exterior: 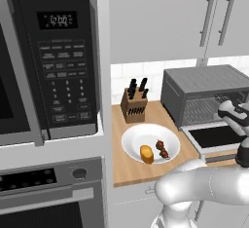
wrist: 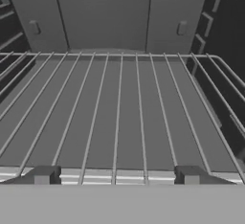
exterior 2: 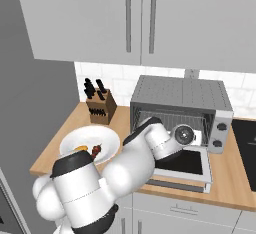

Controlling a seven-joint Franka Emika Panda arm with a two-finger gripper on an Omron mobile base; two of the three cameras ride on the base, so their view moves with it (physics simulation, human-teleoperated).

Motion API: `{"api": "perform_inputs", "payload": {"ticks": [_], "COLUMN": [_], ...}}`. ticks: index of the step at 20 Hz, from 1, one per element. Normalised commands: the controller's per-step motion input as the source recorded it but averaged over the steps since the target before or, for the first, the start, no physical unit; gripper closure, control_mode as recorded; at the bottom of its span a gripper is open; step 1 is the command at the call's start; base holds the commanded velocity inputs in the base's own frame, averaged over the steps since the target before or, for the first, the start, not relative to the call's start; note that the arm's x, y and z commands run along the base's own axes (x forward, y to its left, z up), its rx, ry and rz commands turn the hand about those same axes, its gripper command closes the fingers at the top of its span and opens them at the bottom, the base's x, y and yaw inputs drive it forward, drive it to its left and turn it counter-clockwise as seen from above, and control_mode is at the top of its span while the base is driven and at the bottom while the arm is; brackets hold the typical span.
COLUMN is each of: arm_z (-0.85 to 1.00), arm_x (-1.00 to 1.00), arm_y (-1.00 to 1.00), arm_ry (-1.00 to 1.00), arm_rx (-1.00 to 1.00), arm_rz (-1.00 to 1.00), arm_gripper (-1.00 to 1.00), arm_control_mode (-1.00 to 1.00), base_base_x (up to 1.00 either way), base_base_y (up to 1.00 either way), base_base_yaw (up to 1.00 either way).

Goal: Pick up the kebab skewer and baguette bread, and place them inside the toaster oven. Close the toaster oven door and start by setting the timer.

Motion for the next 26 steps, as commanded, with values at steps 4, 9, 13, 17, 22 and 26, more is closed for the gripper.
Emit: {"api": "perform_inputs", "payload": {"ticks": [4, 9, 13, 17, 22, 26], "arm_z": [-0.94, -0.89, -0.92, -0.94, -0.91, -0.92], "arm_x": [-0.67, -0.64, -0.60, -0.68, -0.81, -0.80], "arm_y": [0.00, 0.00, 0.00, 0.00, 0.00, 0.00], "arm_ry": [0.08, 0.08, 0.10, 0.08, 0.05, 0.06], "arm_rx": [0.00, 0.00, 0.00, 0.00, 0.00, 0.00], "arm_rz": [0.00, 0.00, 0.00, 0.00, 0.00, 0.00], "arm_gripper": [-1.00, -1.00, -1.00, -1.00, -1.00, -1.00], "arm_control_mode": [-1.00, -1.00, -1.00, -1.00, -1.00, -1.00], "base_base_x": [0.00, 0.00, 0.00, 0.00, 0.00, 0.00], "base_base_y": [0.00, 0.00, 0.00, 0.00, 0.00, 0.00], "base_base_yaw": [0.00, 0.00, 0.00, 0.00, 0.00, 0.00]}}
